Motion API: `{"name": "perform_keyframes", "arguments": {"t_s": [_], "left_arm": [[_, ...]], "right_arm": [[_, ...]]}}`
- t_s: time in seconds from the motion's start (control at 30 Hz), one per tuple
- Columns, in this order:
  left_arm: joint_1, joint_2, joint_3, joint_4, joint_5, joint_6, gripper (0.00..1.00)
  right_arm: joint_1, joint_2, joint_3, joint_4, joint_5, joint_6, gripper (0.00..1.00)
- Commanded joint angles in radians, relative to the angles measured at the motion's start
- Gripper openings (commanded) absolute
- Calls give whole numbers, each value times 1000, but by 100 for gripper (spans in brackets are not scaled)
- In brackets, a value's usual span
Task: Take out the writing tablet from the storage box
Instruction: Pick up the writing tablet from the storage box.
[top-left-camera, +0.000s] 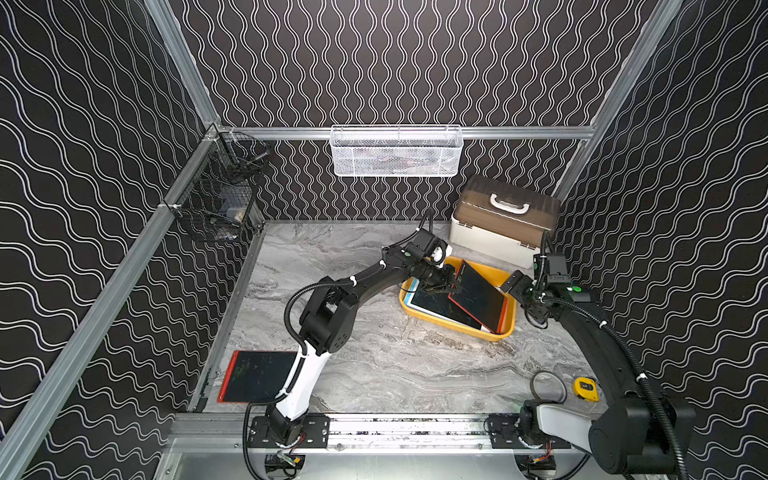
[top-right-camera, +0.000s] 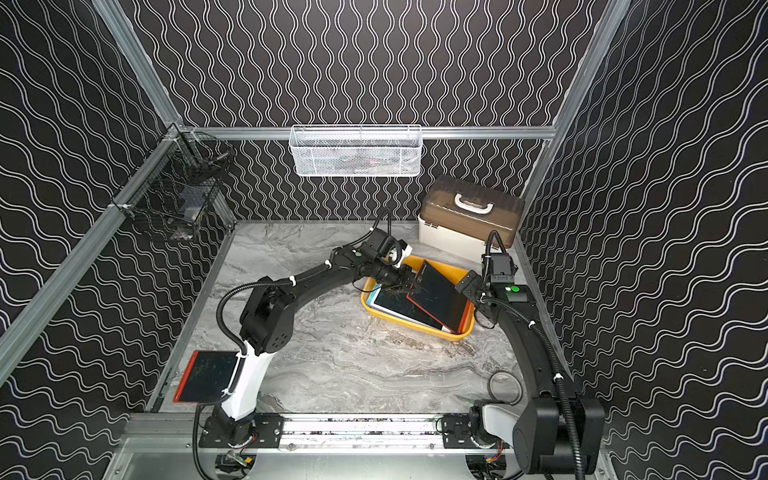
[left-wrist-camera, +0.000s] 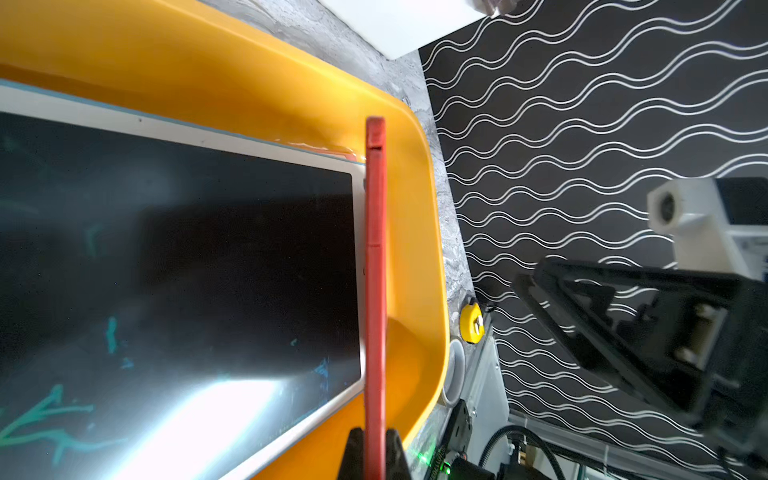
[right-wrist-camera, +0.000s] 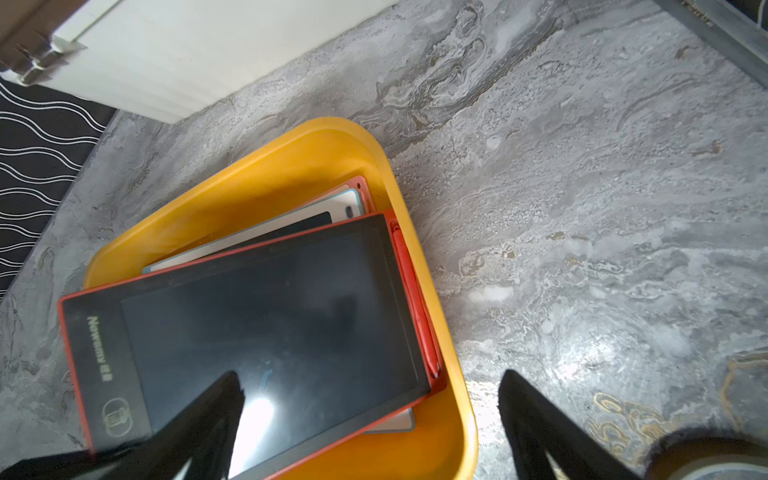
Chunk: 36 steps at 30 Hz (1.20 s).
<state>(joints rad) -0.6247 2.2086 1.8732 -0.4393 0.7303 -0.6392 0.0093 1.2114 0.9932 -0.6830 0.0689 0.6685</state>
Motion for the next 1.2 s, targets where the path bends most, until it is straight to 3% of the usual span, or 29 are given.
{"name": "perform_keyframes", "arguments": {"t_s": [0.0,0.33,0.53,0.7,0.77,0.9,1.17], "left_arm": [[44,-80,-52,73,26,-50,0],[160,-222,-110,47,61,-53,0],[258,-314,-187,98,165,-105,0],[347,-418,-332,288,287,-250,0],[366,-450,-381,347,315,-294,0],[376,-487,-419,340,332,-285,0],[376,-503,-447,375,372,-318,0]], "right_arm": [[0,2,16,35,-14,-32,98],[-14,-11,22,206,-180,-104,100],[-122,0,-52,459,-604,-73,100],[-170,145,-121,798,-1036,105,98],[-167,215,-152,1002,-1146,240,95],[-165,305,-218,1469,-1227,523,93],[-91,436,-189,1872,-1318,796,86]]}}
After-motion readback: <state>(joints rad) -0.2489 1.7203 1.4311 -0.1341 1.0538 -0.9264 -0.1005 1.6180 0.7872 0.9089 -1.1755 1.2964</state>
